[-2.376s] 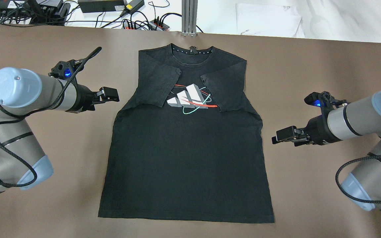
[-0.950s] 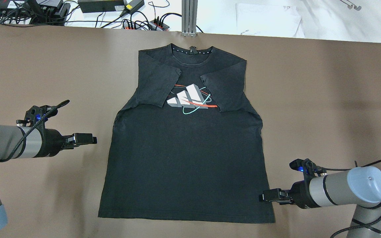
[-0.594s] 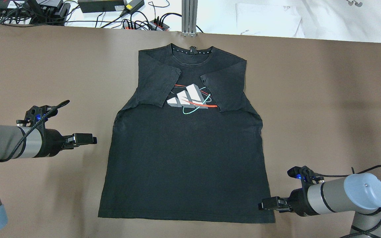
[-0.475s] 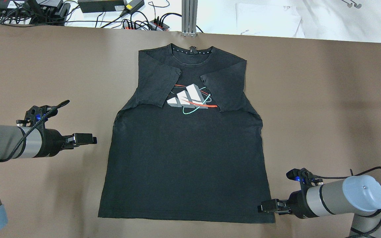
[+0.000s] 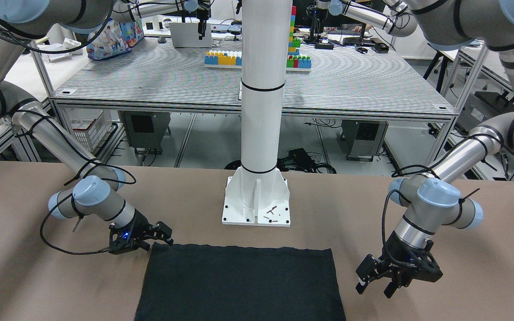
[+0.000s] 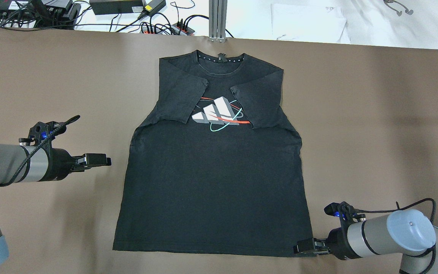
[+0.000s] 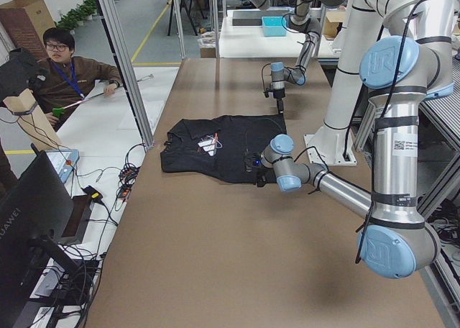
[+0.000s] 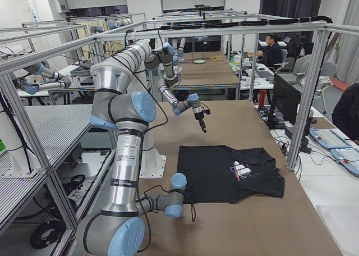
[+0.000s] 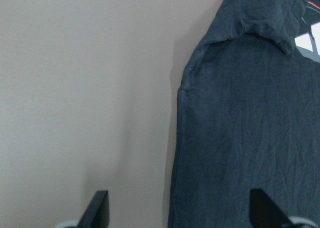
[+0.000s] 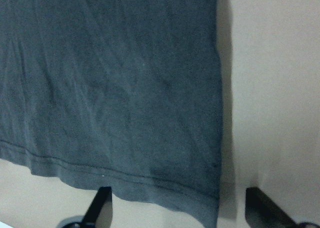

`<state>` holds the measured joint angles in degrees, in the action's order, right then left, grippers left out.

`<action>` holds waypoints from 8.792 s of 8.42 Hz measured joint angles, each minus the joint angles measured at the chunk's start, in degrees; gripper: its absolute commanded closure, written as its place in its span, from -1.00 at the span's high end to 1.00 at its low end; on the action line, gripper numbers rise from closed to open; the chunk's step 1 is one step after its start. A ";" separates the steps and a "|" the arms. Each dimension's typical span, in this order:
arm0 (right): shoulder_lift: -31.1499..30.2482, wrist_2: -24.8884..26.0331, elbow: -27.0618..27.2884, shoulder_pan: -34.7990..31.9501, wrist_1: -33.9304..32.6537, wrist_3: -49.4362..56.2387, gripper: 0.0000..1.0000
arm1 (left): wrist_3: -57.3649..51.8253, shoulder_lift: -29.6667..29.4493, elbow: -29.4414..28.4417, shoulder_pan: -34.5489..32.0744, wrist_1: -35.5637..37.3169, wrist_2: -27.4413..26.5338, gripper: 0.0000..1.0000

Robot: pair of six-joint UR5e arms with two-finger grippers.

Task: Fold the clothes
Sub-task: 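Move both grippers down to the hem corners nearest the robot, then grasp both hem corners with the left and right grippers, then lift the hem with both grippers and fold it toward the collar, then lower the hem onto the collar edge and open both grippers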

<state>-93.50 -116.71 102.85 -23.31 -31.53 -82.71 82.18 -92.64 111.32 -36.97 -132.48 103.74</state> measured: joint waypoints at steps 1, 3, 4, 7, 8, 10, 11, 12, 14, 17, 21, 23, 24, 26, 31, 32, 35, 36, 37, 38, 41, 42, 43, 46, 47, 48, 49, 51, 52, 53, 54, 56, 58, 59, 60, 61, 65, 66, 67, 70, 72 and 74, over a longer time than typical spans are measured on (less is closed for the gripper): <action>0.21 0.31 -0.20 0.28 -0.01 -0.03 -0.61 | 0.00 -0.07 -0.02 0.03 0.02 0.02 1.00; 0.36 0.56 -0.40 0.42 -0.02 -0.01 -0.98 | 0.00 -0.31 -0.01 0.05 0.06 0.06 1.00; 0.24 0.62 -0.41 0.43 0.03 0.00 -0.99 | 0.00 -0.39 0.06 0.06 0.09 0.06 1.00; -0.13 0.53 0.39 0.16 0.18 0.00 -1.00 | 0.00 -0.48 0.43 0.07 0.11 0.39 1.00; -0.15 0.49 0.95 0.09 0.21 0.00 -1.00 | 0.02 -0.38 0.81 0.11 0.08 0.47 1.00; -0.43 0.44 2.71 0.00 0.50 0.00 -1.00 | 0.73 0.83 2.03 1.26 -0.64 0.28 1.00; -1.03 0.43 3.89 0.00 0.89 0.00 -1.00 | 1.84 2.57 2.64 2.82 -2.86 0.02 1.00; -1.69 0.42 4.83 0.01 1.75 0.00 -1.00 | 3.69 4.73 3.64 5.02 -5.30 -0.88 1.00; -2.21 0.35 5.45 0.02 3.25 0.01 -1.00 | 6.94 6.56 4.88 12.17 -6.89 -8.04 1.00; -2.22 0.30 5.54 0.02 3.88 0.00 -1.00 | 10.17 6.91 4.69 21.14 -7.09 -17.29 1.00; -2.02 0.33 5.52 0.07 3.93 0.00 -1.00 | 12.15 5.81 1.15 27.70 -7.13 -23.98 1.00; -1.98 0.28 5.55 0.06 3.94 0.00 -1.00 | 12.44 4.68 -0.45 29.47 -7.11 -25.81 0.55; -2.04 0.26 5.58 0.05 4.01 0.00 -1.00 | 12.56 4.39 -0.81 30.24 -7.10 -26.48 -0.49; -2.11 0.25 5.61 0.03 4.09 0.00 -1.00 | 12.64 4.02 -1.07 31.30 -7.09 -27.51 -1.00; -2.34 0.17 5.83 -0.06 4.17 0.00 -1.00 | 12.57 3.69 0.03 31.23 -7.12 -26.01 -1.00; -2.61 -0.08 6.28 -0.07 4.15 0.00 -1.00 | 12.51 3.99 1.40 30.83 -7.16 -24.50 -1.00; -5.77 -4.42 12.17 -0.14 4.22 -1.20 -1.00 | 11.76 5.75 8.03 24.96 -7.45 -12.31 -1.00; -6.70 -5.85 14.60 -0.15 5.15 -3.95 -1.00 | 11.55 6.45 11.25 22.92 -7.51 -7.89 -1.00; -7.45 -7.71 15.90 -0.20 7.95 -7.17 -1.00 | 11.43 7.65 14.75 21.89 -7.57 -4.90 -1.00; -8.69 -9.40 16.46 -0.21 11.79 -9.68 -1.00 | 11.42 8.95 17.62 21.56 -7.73 -2.79 -1.00; -11.24 -11.27 15.41 -1.54 19.81 -11.88 -1.00 | 11.57 9.23 19.49 21.10 -8.55 -0.67 -1.00; -10.50 -11.41 13.88 -3.62 20.44 -11.68 -1.00 | 11.51 7.35 18.30 19.50 -8.09 -0.34 -1.00; -9.02 -11.65 12.54 -6.31 20.52 -11.47 -1.00 | 11.43 4.49 16.03 16.16 -7.28 1.61 -1.00; -4.66 -12.36 9.48 -14.08 20.03 -11.26 -1.00 | 11.18 -5.08 9.29 2.56 -2.99 11.64 -1.00; -3.20 -12.34 8.46 -16.52 19.36 -11.24 -1.00 | 11.04 -7.78 7.09 -1.11 -1.74 13.41 -1.00; -1.41 -12.25 7.34 -19.05 17.71 -11.10 -1.00 | 10.65 -10.43 4.27 -4.00 -1.12 14.65 -1.00; 0.90 -12.10 5.79 -21.82 15.39 -10.20 -1.00 | 9.86 -13.37 0.85 -6.34 -0.78 15.55 -1.00; 5.23 -11.73 3.09 -26.35 10.13 -5.93 -1.00 | 9.15 -18.39 -5.41 -9.10 -0.59 15.94 -1.00; 7.92 -11.53 2.31 -28.34 6.06 -3.64 -1.00 | 8.98 -20.41 -8.34 -10.40 -0.59 16.00 -1.00; 10.83 -11.30 1.63 -30.18 1.52 -1.48 -1.00 | 8.61 -22.00 -10.83 -11.46 -0.59 15.97 -1.00; 13.76 -10.64 0.80 -31.80 -2.70 0.24 -1.00 | 7.81 -23.08 -12.90 -12.57 -0.59 15.96 -1.00; 18.66 -7.58 -1.90 -33.28 -7.69 1.58 -1.00 | 6.47 -24.71 -16.41 -14.47 -0.60 15.93 -1.00; 22.49 -5.22 -7.00 -33.55 -8.82 2.50 -1.00 | 5.35 -27.54 -20.94 -15.96 -0.60 15.88 -1.00; 23.65 -4.05 -10.08 -33.56 -8.83 3.99 -1.00 | 4.78 -29.01 -23.32 -16.38 -0.64 15.80 -1.00; 24.26 -2.46 -12.98 -33.61 -8.64 5.75 -1.00 | 4.34 -30.50 -25.89 -16.65 -0.81 15.68 -1.00; 24.63 -1.23 -15.24 -33.61 -8.49 7.07 -1.00 | 4.00 -32.07 -28.65 -16.80 -1.02 15.53 -1.00; 25.47 0.59 -18.11 -33.64 -8.65 8.59 -1.00 | 3.60 -36.13 -36.21 -16.71 -1.25 12.47 -1.00; 26.46 0.75 -18.23 -33.61 -8.97 8.25 -1.00 | 3.69 -36.89 -36.51 -16.58 -1.10 12.21 -1.00; 27.45 0.82 -18.49 -33.58 -9.49 8.03 -1.00 | 3.91 -37.54 -36.58 -16.43 -1.00 12.14 -1.00; 28.66 0.80 -19.63 -33.58 -10.21 7.95 -0.87 | 4.71 -38.79 -36.23 -15.31 -1.17 12.06 -1.00; 28.71 0.78 -19.75 -33.57 -10.29 7.99 -0.61 | 4.55 -38.89 -36.12 -14.96 -1.26 12.02 -1.00; 28.72 0.81 -19.79 -33.68 -10.46 7.91 -0.67 | 4.17 -38.78 -36.17 -14.96 -1.24 12.02 -1.00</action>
<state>-64.78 -115.90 83.05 -57.00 -41.99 -74.80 86.35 -131.43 75.15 -51.94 -133.71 115.75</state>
